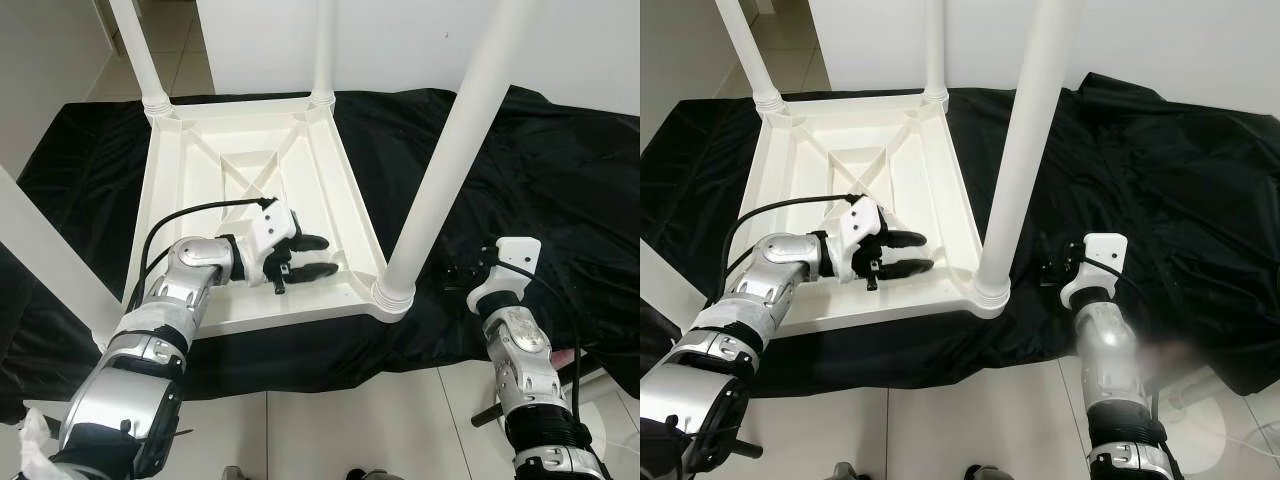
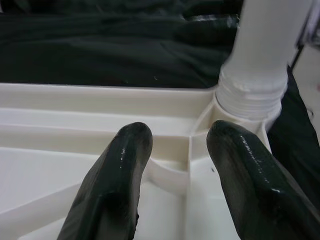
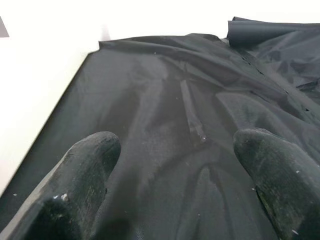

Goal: Building children table

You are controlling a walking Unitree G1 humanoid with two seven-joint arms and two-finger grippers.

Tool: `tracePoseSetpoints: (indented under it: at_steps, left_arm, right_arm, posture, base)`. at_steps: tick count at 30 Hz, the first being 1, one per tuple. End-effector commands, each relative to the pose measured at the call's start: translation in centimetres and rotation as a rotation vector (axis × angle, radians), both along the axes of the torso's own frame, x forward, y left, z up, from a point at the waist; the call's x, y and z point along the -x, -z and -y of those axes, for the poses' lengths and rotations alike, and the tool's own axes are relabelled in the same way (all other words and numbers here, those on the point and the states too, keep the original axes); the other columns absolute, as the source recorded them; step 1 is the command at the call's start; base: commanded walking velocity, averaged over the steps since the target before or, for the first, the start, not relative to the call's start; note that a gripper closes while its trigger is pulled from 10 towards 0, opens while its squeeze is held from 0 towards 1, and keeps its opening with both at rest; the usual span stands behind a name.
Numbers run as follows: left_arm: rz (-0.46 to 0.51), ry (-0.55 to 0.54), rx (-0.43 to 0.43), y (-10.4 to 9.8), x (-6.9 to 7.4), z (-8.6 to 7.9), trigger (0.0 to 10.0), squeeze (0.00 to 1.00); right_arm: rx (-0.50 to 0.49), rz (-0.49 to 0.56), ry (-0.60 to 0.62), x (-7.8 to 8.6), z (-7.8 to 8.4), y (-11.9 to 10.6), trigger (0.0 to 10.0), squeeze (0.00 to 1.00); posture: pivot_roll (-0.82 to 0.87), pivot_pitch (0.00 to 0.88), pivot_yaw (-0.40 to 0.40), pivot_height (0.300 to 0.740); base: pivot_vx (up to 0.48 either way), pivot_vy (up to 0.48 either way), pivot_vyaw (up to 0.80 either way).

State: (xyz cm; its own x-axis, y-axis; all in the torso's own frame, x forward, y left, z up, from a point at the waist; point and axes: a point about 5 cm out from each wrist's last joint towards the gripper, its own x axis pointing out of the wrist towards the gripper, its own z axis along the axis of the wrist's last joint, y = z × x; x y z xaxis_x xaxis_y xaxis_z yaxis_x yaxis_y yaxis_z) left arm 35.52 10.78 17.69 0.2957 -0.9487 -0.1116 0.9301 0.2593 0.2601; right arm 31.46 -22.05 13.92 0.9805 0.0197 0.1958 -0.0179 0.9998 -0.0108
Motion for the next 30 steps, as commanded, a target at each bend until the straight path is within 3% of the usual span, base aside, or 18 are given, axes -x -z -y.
tracePoseSetpoints:
  at_steps: [1,2,3,4,9,16,17,18,19,27,28,29,30]
  left_arm:
    - [0.014,-0.284,0.119,-0.7,-1.2,-1.4,10.0,0.00]
    - [-0.016,-0.341,0.202,-1.3,-1.2,-2.2,10.0,0.00]
    - [-0.016,-0.341,0.202,-1.3,-1.2,-2.2,10.0,0.00]
    - [-0.040,-0.383,0.264,-1.7,-1.2,-2.8,10.0,0.00]
    - [-0.053,-0.539,0.337,-1.6,-0.6,-4.4,10.0,0.00]
    - [-0.085,-0.602,0.385,-0.8,0.9,-5.2,10.0,0.00]
    - [-0.101,-0.624,0.404,-0.6,1.5,-5.4,10.0,0.00]
    - [-0.101,-0.624,0.404,-0.6,1.5,-5.4,10.0,0.00]
    - [-0.113,-0.640,0.418,-0.4,2.0,-5.7,10.0,0.00]
    - [-0.114,-0.672,0.410,-0.7,3.9,-5.9,10.0,0.00]
    - [-0.111,-0.672,0.402,-0.8,4.0,-5.8,10.0,0.00]
    - [-0.111,-0.672,0.402,-0.8,4.0,-5.8,10.0,0.00]
    - [-0.109,-0.662,0.403,-0.8,4.1,-5.7,10.0,0.00]
  right_arm:
    - [-0.019,0.004,0.007,0.4,0.1,0.2,10.0,0.00]
    - [-0.026,0.016,0.006,0.8,0.2,0.1,10.0,0.00]
    - [-0.026,0.016,0.006,0.8,0.2,0.1,10.0,0.00]
    - [-0.032,0.027,0.002,1.2,0.3,0.0,10.0,0.00]
    - [-0.035,0.043,-0.012,2.7,0.9,0.0,10.0,0.00]
    - [-0.033,0.040,-0.011,4.1,1.6,0.0,10.0,0.00]
    - [-0.036,0.039,-0.015,4.5,1.7,0.0,10.0,0.27]
    - [-0.036,0.039,-0.015,4.5,1.7,0.0,10.0,0.27]
    - [-0.044,0.041,-0.021,4.9,1.6,0.0,10.0,1.00]
    - [-0.070,0.063,-0.035,6.4,1.6,-0.2,10.0,1.00]
    - [-0.073,0.063,-0.048,6.5,1.5,-0.3,10.0,0.93]
    - [-0.073,0.063,-0.048,6.5,1.5,-0.3,10.0,0.93]
    - [-0.069,0.064,-0.080,6.7,1.4,-0.4,10.0,0.00]
  posture:
    - [-0.07,0.093,0.021,0.740]
    - [-0.07,0.094,0.015,0.740]
    - [-0.07,0.094,0.015,0.740]
    - [-0.07,0.095,0.014,0.740]
    - [-0.07,0.100,0.012,0.740]
    - [-0.07,0.101,0.014,0.740]
    - [-0.07,0.104,0.018,0.740]
    - [-0.07,0.104,0.018,0.740]
    - [-0.07,0.110,0.025,0.740]
    - [-0.05,0.115,0.033,0.740]
    - [-0.05,0.115,0.034,0.740]
    - [-0.05,0.115,0.034,0.740]
    - [-0.05,0.113,0.033,0.740]
  base:
    - [0.000,0.000,0.00]
    - [0.000,0.000,0.00]
    - [0.000,0.000,0.00]
    - [0.000,0.000,0.00]
    - [0.000,0.000,0.00]
    - [0.000,0.000,0.00]
    - [0.000,0.000,0.00]
    - [0.000,0.000,0.00]
    - [0.000,0.000,0.00]
    - [0.000,0.000,0.00]
    - [0.000,0.000,0.00]
    - [0.000,0.000,0.00]
    - [0.000,0.000,0.00]
